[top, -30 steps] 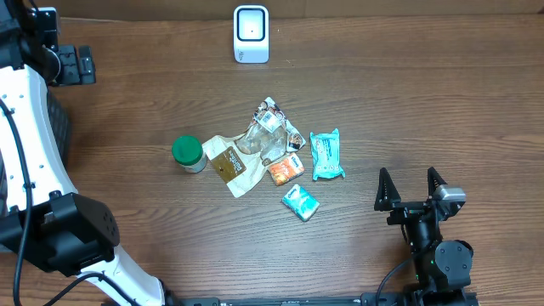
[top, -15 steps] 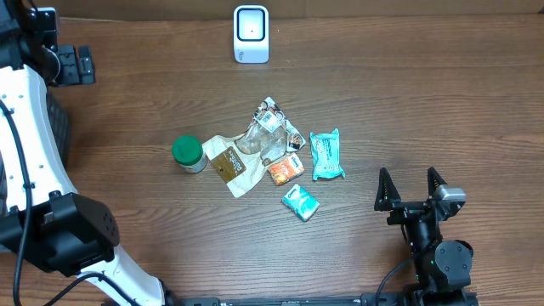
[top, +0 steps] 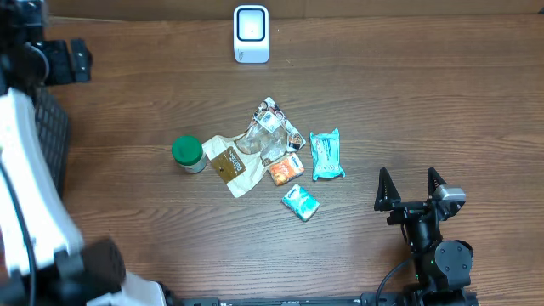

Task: Scan the item barcode

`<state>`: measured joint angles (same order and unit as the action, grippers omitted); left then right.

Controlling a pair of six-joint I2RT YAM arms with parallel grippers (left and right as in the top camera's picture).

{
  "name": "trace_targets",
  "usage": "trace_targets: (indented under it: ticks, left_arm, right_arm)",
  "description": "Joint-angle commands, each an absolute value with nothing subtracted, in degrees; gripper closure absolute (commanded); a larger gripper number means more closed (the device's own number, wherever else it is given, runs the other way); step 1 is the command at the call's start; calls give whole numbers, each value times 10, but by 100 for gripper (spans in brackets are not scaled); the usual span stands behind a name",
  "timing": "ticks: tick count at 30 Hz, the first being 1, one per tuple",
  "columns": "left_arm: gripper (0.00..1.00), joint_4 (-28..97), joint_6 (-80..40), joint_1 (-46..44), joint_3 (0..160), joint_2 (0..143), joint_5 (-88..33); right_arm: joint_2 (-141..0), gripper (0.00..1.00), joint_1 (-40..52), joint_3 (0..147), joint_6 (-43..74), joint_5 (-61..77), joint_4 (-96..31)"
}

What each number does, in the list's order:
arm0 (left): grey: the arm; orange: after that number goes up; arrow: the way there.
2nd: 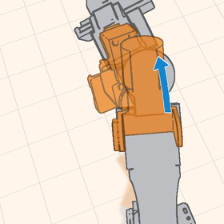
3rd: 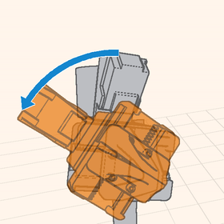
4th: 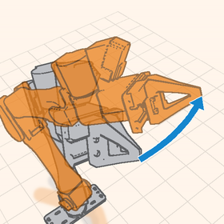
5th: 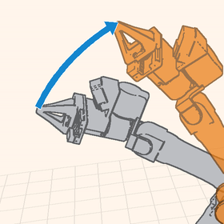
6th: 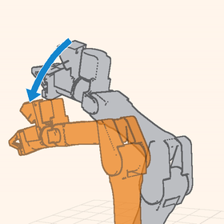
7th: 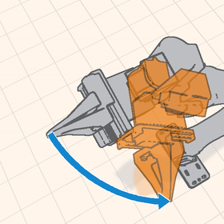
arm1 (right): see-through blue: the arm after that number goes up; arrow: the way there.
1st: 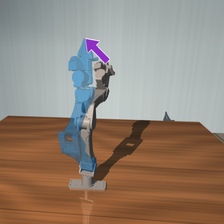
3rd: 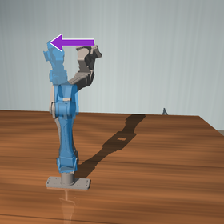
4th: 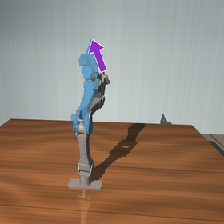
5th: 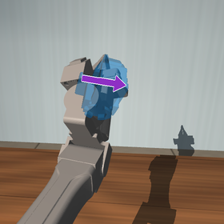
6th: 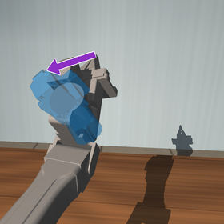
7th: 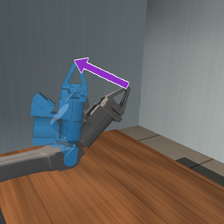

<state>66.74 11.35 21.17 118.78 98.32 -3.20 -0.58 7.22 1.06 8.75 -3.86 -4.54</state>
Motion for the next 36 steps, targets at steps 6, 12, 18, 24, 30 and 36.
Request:
trace_targets:
  ticks: [6,12,18,24,30,36]
  left_arm:
    - [1,695,176,218,1194,862,-34]
    - [0,704,206,225,1194,862,-61]
    - [0,705,206,225,1194,862,-54]
    - [0,705,206,225,1194,862,-54]
    - [0,705,206,225,1194,862,-54]
    - [0,705,206,225,1194,862,-54]
  right_arm:
    - [-2,0,76,4,85,-44,-43]
    - [-2,0,76,4,85,-44,-43]
    - [-2,0,76,4,85,-44,-43]
    - [-2,0,76,4,85,-44,-43]
    - [-2,0,76,4,85,-44,-43]
    - [-2,0,76,4,85,-44,-43]
